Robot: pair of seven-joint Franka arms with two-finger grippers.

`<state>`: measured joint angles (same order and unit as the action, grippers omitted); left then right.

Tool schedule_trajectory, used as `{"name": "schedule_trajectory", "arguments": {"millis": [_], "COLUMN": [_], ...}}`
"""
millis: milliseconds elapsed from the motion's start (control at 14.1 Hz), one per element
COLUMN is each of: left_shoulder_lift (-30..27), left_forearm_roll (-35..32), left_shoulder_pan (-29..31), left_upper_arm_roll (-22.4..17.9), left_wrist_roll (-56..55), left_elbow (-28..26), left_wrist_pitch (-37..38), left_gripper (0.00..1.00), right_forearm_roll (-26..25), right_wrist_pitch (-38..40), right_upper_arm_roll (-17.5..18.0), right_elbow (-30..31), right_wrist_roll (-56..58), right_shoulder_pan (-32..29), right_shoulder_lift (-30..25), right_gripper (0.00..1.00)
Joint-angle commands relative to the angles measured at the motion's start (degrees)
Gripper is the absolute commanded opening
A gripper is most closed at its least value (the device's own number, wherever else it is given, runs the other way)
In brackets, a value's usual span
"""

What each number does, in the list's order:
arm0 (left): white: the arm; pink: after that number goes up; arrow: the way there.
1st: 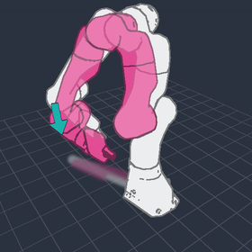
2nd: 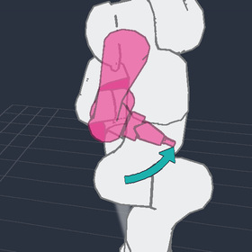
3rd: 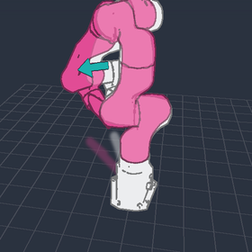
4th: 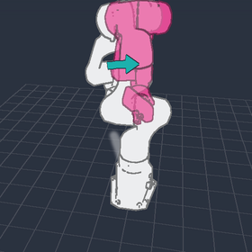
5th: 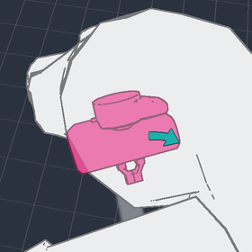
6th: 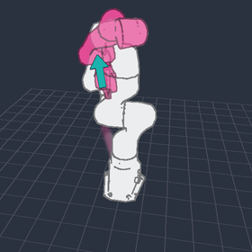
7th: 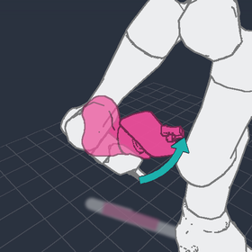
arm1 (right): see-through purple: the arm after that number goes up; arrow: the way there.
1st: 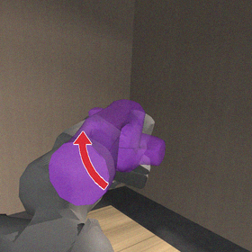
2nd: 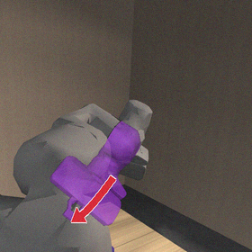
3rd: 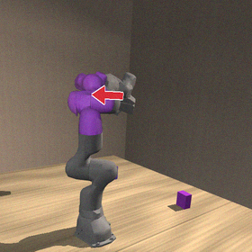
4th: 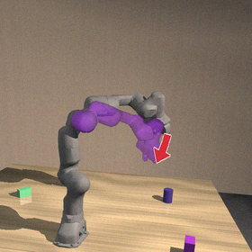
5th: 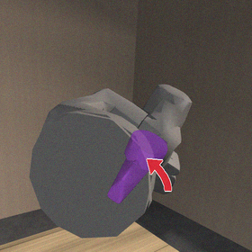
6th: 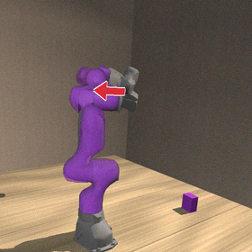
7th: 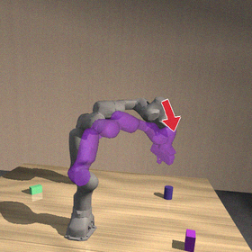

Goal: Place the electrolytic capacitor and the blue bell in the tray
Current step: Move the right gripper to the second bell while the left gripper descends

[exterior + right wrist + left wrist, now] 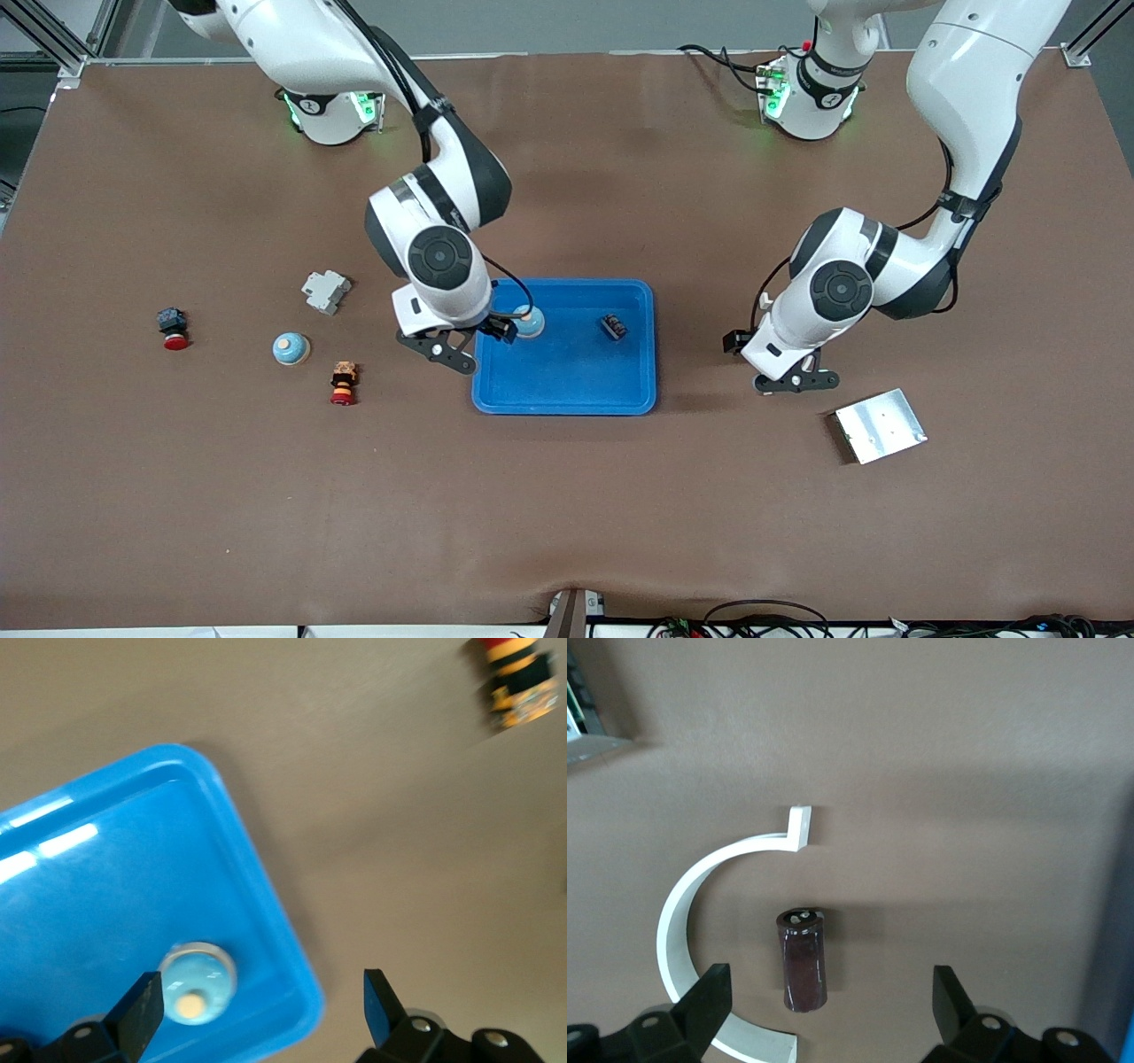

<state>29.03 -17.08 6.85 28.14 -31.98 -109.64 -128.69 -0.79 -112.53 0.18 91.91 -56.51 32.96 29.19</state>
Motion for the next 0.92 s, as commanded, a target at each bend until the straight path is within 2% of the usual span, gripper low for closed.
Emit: {"name": "schedule_trajectory", "arguments": {"millis": [0, 213, 569, 854], "left_shoulder_lift": [-0.6, 0.4, 3.0, 4.0], "left_forearm_roll": [-0.1, -1.6, -1.6, -1.6], "left_shoulder_pan": [2.0, 3.5, 3.4, 3.5], "left_upper_arm_roll": [0.5, 0.6, 0.5, 0.5], "left_wrist_roll": [1.1, 1.2, 0.5, 0.1], "left_elbow": [-3.4, -4.9, -5.2, -5.2], "left_wrist_pitch": [-3.4, -6.7, -9.3, -9.4], "left_gripper": [1.00, 1.00, 1.00, 1.00], "right_forearm_roll": [-2.1, -2.2, -2.2, -2.2], "right_wrist_pitch": [-2.0, -3.2, -11.5, -13.5], "right_upper_arm_roll": [0.7, 0.7, 0.8, 0.8], "right_elbow": [10.7, 14.1, 26.5, 29.0], "right_wrist_roll": [6.7, 14.0, 28.1, 36.2], "right_shoulder_pan": [-3.5, -7.2, -14.6, -19.0], "right_shoulder_lift": [-8.3, -11.2, -18.5, -19.2], "right_gripper": [1.00, 1.00, 1.00, 1.00]}}
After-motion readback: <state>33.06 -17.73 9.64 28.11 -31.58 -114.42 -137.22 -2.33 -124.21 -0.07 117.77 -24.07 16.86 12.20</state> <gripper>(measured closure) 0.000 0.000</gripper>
